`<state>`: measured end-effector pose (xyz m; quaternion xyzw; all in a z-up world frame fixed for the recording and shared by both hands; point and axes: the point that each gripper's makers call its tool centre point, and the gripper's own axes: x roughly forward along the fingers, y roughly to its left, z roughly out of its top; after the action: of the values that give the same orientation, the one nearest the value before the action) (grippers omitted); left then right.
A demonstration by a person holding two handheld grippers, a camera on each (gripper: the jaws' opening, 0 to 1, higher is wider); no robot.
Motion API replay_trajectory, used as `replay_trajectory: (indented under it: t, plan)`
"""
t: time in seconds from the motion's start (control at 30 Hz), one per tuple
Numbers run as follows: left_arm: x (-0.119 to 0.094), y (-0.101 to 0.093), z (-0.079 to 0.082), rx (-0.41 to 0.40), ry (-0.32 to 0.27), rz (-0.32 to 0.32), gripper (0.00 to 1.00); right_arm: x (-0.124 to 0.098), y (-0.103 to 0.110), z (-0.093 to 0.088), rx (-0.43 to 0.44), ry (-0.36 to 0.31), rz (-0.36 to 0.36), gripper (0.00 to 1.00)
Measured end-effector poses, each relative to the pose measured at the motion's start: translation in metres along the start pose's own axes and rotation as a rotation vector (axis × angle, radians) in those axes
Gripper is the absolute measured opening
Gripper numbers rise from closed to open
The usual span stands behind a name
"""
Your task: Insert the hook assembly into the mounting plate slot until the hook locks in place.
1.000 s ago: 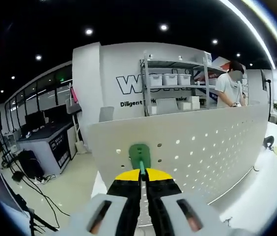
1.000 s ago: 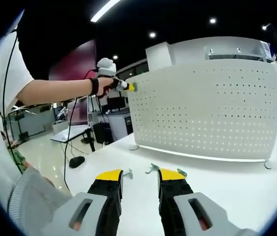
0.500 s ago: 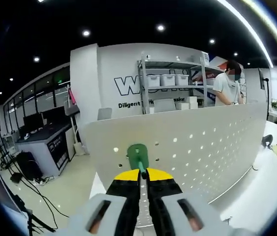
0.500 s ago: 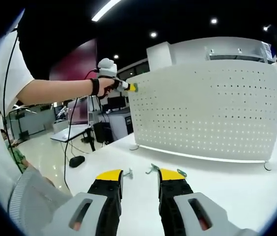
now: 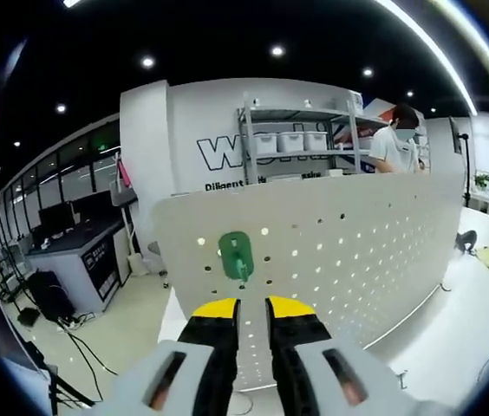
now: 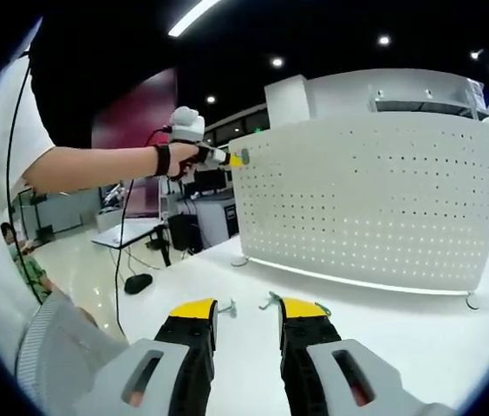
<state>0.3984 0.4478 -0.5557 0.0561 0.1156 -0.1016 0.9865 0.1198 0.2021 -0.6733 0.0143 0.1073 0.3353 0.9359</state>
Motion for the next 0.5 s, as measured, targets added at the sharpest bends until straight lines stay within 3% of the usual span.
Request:
replay_trajectory:
  t: [0.5]
  plan:
    - [-0.036,-0.025,-0.018,-0.011,-0.027,-0.076,0.23,0.006,0.011,0.002,-0.019,0.011,0.047,0.28]
